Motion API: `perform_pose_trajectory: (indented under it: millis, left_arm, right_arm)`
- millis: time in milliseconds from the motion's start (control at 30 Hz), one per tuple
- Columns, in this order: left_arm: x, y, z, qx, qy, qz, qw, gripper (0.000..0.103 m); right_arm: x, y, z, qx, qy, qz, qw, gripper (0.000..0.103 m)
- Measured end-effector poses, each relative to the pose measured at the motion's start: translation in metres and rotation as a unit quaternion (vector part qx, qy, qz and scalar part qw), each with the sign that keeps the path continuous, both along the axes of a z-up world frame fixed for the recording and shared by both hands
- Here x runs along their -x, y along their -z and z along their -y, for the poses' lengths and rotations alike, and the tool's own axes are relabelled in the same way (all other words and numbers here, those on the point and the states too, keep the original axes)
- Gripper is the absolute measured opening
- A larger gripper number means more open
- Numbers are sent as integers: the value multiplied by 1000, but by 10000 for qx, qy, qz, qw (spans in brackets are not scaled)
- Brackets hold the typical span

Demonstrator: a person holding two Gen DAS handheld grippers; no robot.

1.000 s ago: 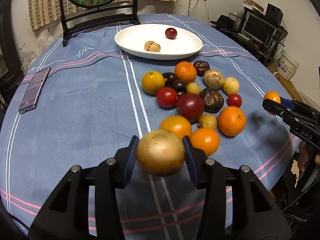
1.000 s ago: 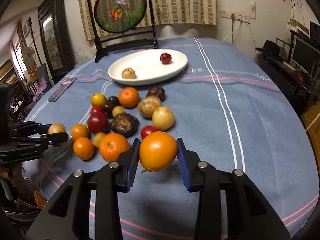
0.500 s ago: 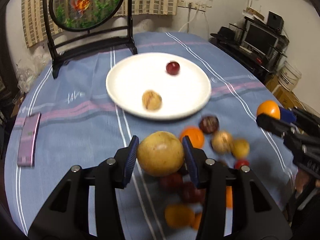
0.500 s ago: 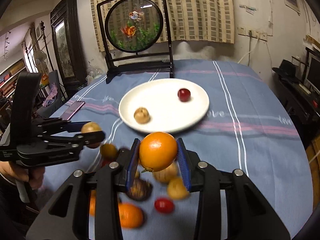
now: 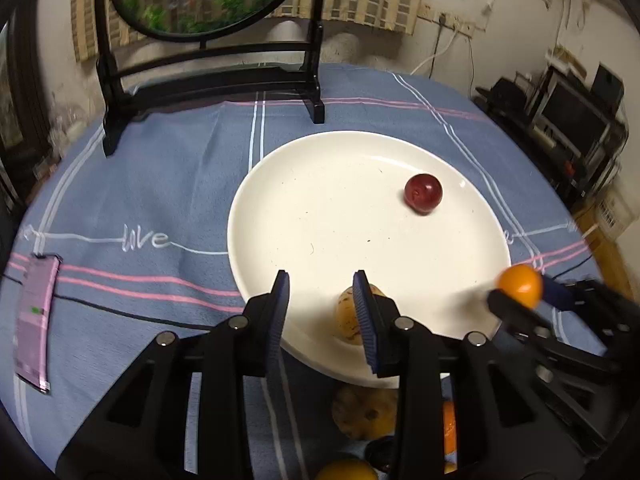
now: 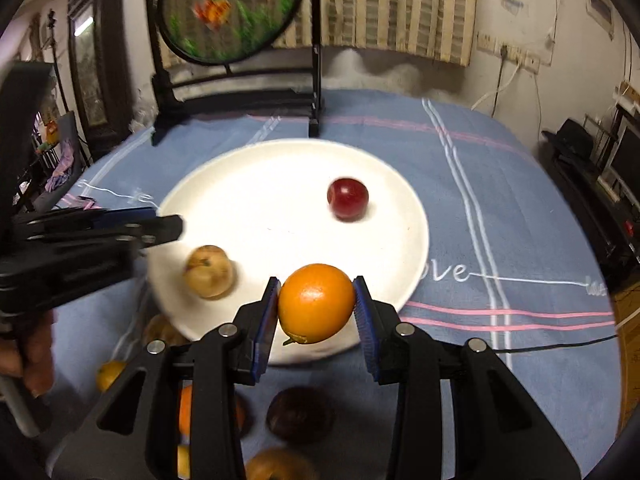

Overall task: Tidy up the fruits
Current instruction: 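Lower the tan fruit onto the plate and open the left tool while the right tool carries the tomato, then grasp a small yellow citrus with the left tool while the right tool holds the tomato over the plate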

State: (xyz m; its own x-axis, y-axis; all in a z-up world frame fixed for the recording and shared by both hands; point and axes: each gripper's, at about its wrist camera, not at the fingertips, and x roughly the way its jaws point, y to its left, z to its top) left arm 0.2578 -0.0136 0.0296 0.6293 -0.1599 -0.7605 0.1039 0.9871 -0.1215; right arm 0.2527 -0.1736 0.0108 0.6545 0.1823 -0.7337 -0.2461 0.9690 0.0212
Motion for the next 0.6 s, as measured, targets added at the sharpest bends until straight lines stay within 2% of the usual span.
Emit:
perform_pose_trajectory:
  millis: [133,167,233,400,500,600]
  left_arm:
    - [18,4,4,-245,264,-20,9993,36]
    - [24,4,4,-251,327,-15,9991,44]
    - [40,2,4,-275,387,29,9989,52]
    - [75,-3,-3,-273,504,92,9983,52]
    - [94,4,-5,-202,672,-86,9975,52]
    - [101,21,-5,-299,706,-307,9966,52]
  right_arm:
    - [-1,7,6,-165,-59,-169,9997,37]
    - [1,4,7,-234,-89,-161,9996,37]
    - [7,-4,9,-299,-108,-56,9995,37]
    - [19,-14,12,-431,-167,106,9989,37]
    - [24,-17,13,-439,-174,151,9988,37]
    - [28,-19,14,-531,-208,206,9982,37]
